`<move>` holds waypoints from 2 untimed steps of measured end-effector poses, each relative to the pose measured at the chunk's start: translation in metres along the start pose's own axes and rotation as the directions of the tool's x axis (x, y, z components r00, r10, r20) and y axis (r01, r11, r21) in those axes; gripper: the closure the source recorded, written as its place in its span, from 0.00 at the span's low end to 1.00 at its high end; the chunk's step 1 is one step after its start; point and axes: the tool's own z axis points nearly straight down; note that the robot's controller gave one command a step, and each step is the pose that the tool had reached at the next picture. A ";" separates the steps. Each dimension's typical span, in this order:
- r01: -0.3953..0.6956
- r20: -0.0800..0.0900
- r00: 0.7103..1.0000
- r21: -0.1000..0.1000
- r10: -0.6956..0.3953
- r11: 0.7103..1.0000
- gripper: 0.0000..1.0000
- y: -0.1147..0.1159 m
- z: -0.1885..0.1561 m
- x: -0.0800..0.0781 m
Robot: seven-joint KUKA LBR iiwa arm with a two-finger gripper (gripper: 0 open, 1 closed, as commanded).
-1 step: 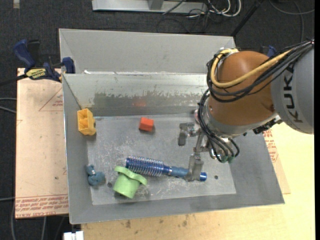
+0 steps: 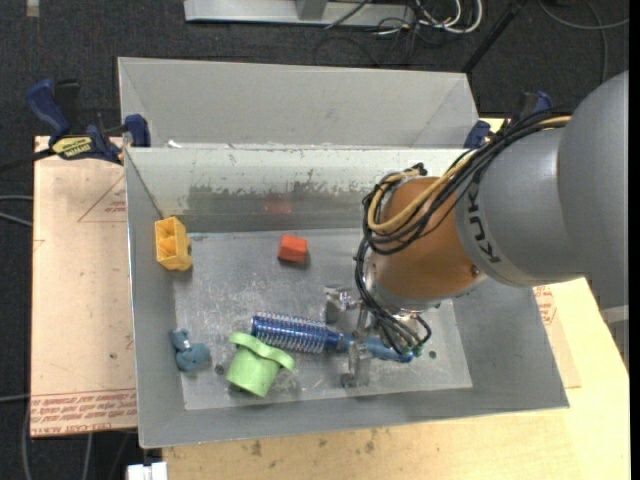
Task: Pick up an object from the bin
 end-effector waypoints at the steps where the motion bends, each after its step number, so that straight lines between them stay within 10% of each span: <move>1: -0.001 0.006 1.000 -0.001 0.001 1.000 1.00 0.000 -0.004 -0.002; 2: 0.019 0.015 1.000 0.002 -0.019 1.000 1.00 -0.006 -0.177 0.008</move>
Offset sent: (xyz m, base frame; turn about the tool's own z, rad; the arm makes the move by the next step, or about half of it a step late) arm 0.0000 0.0000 0.0000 0.0000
